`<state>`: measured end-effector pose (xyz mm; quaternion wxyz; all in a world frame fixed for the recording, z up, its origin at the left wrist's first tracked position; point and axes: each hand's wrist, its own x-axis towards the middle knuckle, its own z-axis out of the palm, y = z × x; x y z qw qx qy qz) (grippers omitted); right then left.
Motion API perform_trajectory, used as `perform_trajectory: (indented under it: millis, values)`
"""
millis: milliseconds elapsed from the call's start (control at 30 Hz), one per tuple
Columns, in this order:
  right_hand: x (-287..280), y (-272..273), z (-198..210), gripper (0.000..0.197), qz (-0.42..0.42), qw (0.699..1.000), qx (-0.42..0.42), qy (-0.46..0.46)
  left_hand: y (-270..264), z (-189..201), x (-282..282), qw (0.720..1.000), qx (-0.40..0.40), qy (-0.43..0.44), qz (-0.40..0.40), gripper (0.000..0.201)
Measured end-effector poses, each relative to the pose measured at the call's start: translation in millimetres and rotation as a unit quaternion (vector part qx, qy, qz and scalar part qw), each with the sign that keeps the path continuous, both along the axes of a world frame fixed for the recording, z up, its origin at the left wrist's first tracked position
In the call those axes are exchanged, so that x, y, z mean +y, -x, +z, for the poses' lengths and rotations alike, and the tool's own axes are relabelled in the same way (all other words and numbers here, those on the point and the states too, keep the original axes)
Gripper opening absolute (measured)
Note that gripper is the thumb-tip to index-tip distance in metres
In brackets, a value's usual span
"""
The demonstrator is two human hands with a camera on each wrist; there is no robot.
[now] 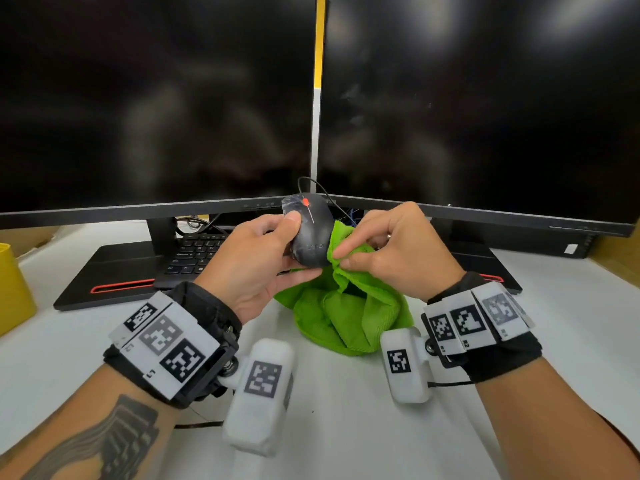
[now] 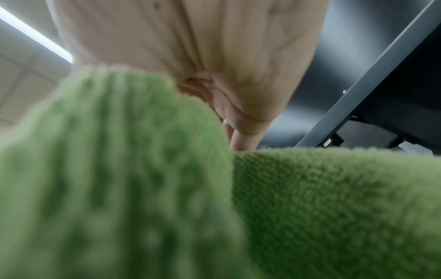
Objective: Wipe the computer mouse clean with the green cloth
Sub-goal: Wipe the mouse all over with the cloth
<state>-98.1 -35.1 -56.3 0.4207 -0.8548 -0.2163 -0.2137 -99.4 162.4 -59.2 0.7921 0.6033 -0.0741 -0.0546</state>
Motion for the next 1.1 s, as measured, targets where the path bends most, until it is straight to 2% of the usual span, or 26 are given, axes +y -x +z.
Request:
perform_trajectory:
  millis: [100, 200, 300, 400, 467, 633, 733, 867, 1000, 1100]
  values:
    - [-2, -1, 1, 0.023, -0.014, 0.999, -0.018, -0.025, 0, -2, -2, 1.0, -0.001, -0.003, -0.001, 0.032]
    - [7, 5, 2, 0.022, 0.028, 0.999, -0.017, -0.009, 1, -4, -2, 1.0, -0.005, -0.012, -0.001, 0.031]
    - [10, 6, 1, 0.024, 0.047, 0.998, 0.01, 0.028, 2, -4, -1, 1.0, -0.007, -0.02, 0.002, 0.029]
    - [1, 2, 0, 0.024, 0.02, 0.998, 0.043, 0.04, 0, -1, 1, 1.0, -0.013, -0.014, 0.0, 0.027]
    - [-5, 2, 0, 0.023, 0.0, 0.999, 0.034, 0.007, -2, 1, 5, 1.0, -0.022, -0.015, -0.005, 0.025]
    - [-14, 0, 4, 0.023, -0.026, 0.988, 0.014, -0.15, -2, -1, 10, 0.995, -0.062, -0.066, -0.042, 0.028]
    - [-14, -4, 3, 0.025, -0.039, 0.974, 0.072, -0.21, -3, -2, 11, 0.994, -0.072, -0.058, -0.063, 0.031]
    - [-7, 0, 3, 0.03, 0.024, 0.953, 0.151, -0.262, -4, -3, 13, 0.993, -0.079, -0.037, -0.079, 0.032]
    - [-3, 2, 3, 0.016, 0.083, 0.933, 0.216, -0.277, -4, -4, 12, 0.992, -0.081, -0.02, -0.098, 0.033]
    - [-2, 2, 2, 0.035, 0.09, 0.919, 0.249, -0.292, -1, -4, 9, 0.99, -0.082, -0.006, -0.113, 0.035]
